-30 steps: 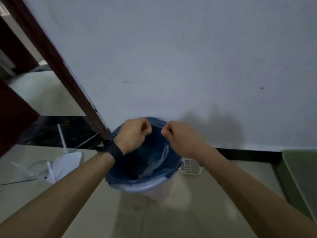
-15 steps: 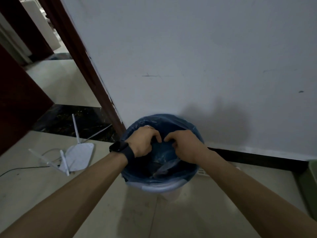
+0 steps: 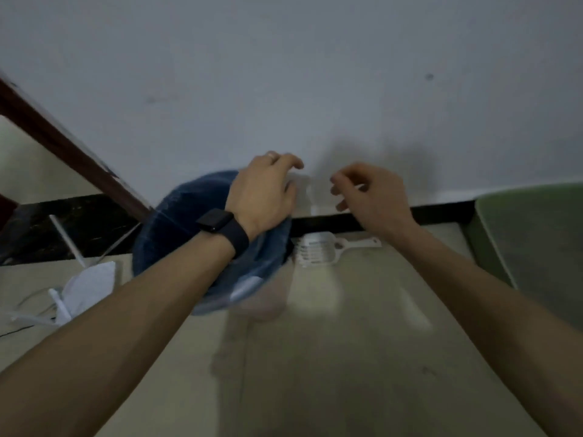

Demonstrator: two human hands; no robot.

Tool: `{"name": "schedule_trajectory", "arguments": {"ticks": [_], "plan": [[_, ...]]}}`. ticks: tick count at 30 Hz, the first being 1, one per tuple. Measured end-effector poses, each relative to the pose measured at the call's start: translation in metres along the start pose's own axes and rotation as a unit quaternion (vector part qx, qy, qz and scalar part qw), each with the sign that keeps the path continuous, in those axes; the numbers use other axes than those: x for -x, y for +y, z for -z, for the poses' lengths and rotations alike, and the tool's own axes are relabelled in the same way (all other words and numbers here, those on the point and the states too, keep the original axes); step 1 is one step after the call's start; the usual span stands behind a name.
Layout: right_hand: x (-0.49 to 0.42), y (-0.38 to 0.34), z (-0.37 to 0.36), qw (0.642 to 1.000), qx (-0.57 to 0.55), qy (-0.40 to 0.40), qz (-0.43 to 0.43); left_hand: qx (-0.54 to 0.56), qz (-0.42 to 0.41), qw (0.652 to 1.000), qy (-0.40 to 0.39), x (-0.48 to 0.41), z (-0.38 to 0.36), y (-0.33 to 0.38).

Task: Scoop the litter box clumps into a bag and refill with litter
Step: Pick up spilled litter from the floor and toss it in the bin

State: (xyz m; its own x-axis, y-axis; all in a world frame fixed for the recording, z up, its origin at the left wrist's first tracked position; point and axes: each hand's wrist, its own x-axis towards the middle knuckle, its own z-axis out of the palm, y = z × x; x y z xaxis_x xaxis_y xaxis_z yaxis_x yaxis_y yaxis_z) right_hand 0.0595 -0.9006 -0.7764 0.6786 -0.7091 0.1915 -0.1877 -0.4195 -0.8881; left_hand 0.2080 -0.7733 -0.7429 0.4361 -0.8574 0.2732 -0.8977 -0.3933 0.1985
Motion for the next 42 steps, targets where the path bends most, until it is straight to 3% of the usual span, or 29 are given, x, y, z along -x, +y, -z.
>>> {"name": "schedule_trajectory", "arguments": {"ticks": [3, 7, 10, 12, 17, 22, 34, 42], "plan": [[0.05, 0.084, 0.044, 0.989, 0.062, 0.044, -0.125, 0.075, -0.037, 0.997, -0.002, 0.008, -0.068, 0.069], [0.165, 0.187, 0.062, 0.948, 0.149, 0.033, -0.279, 0.097, -0.003, 0.974, -0.205, 0.083, -0.19, 0.137], [0.243, 0.233, 0.06, 0.933, 0.189, 0.022, -0.306, 0.122, 0.055, 0.942, -0.308, 0.158, -0.256, 0.147], [0.28, 0.249, 0.058, 0.925, 0.208, 0.002, -0.318, 0.148, 0.077, 0.944, -0.286, 0.195, -0.279, 0.145], [0.312, 0.268, 0.054, 0.941, 0.251, 0.007, -0.226, 0.194, 0.093, 0.963, -0.159, 0.238, -0.3, 0.146], [0.304, 0.28, 0.041, 0.956, 0.261, 0.042, -0.129, 0.192, 0.032, 0.974, -0.115, 0.241, -0.311, 0.156], [0.292, 0.29, 0.036, 0.962, 0.263, 0.04, -0.056, 0.247, 0.057, 0.96, -0.119, 0.227, -0.318, 0.17], [0.291, 0.293, 0.036, 0.959, 0.281, 0.028, -0.014, 0.189, -0.081, 0.972, -0.116, 0.213, -0.317, 0.167]]}}
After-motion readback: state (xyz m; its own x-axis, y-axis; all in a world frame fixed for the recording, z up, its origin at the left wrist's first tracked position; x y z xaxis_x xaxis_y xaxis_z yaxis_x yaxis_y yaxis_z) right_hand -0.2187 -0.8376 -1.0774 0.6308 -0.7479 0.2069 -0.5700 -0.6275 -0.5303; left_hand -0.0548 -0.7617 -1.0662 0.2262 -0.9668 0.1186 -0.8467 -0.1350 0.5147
